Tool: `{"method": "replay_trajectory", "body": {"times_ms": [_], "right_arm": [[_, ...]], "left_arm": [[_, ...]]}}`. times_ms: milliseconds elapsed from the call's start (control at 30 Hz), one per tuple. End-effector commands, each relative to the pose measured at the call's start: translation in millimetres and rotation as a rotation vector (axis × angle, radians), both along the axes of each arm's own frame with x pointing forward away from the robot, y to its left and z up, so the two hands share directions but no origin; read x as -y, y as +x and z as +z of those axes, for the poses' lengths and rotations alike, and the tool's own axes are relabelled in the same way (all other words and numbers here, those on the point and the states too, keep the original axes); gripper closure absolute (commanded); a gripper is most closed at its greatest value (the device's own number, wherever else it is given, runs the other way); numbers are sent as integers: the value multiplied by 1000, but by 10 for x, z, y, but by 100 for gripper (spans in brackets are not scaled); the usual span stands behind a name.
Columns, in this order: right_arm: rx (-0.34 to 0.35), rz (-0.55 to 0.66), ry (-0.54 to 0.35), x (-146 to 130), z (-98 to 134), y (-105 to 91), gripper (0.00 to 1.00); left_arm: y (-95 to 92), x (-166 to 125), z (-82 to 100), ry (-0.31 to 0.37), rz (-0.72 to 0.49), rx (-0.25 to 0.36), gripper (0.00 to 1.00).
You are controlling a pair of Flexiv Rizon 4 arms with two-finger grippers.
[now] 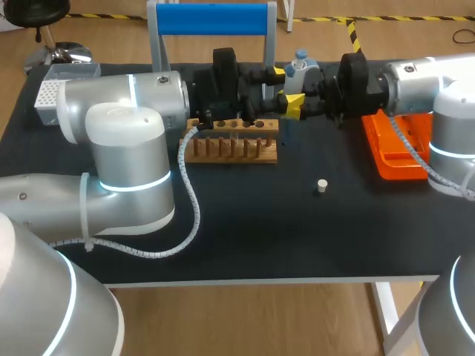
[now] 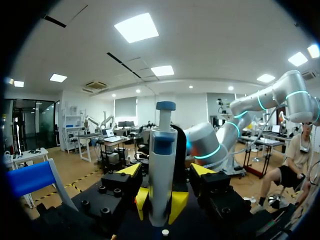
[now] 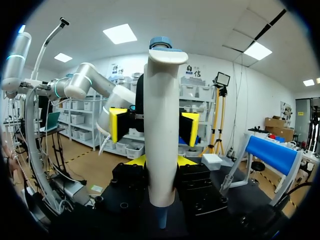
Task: Invert the test tube, pick up the pipette, mount the tip to pipette, aspirate from beaker and dispense into the tube, eject the tip, return the pipette, and cap with the stopper.
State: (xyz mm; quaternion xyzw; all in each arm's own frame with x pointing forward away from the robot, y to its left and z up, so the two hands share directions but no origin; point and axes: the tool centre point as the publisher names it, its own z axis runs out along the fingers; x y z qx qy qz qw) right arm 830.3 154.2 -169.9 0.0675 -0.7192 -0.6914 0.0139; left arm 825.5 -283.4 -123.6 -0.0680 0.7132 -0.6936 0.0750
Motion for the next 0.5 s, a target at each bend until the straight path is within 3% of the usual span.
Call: {"method": "replay_trajectory", "body": {"times_ms": [33, 400, 433, 467, 500], "right_arm": [[-1, 0, -3, 5, 8, -6, 100], [-4, 17, -9, 6, 10, -4, 100], [-4, 19, -10, 6, 12, -7, 85], [-3, 20, -11, 8, 16, -10, 38], [-3, 23, -12, 14, 21, -14, 0]], "left_arm": [[-3, 28, -17, -5, 6, 2, 100], [-3, 28, -17, -5, 6, 2, 100], [-3, 28, -17, -5, 6, 2, 100], [-3, 28, -17, -5, 6, 2, 100], [-3, 28, -17, -5, 6, 2, 100]]}}
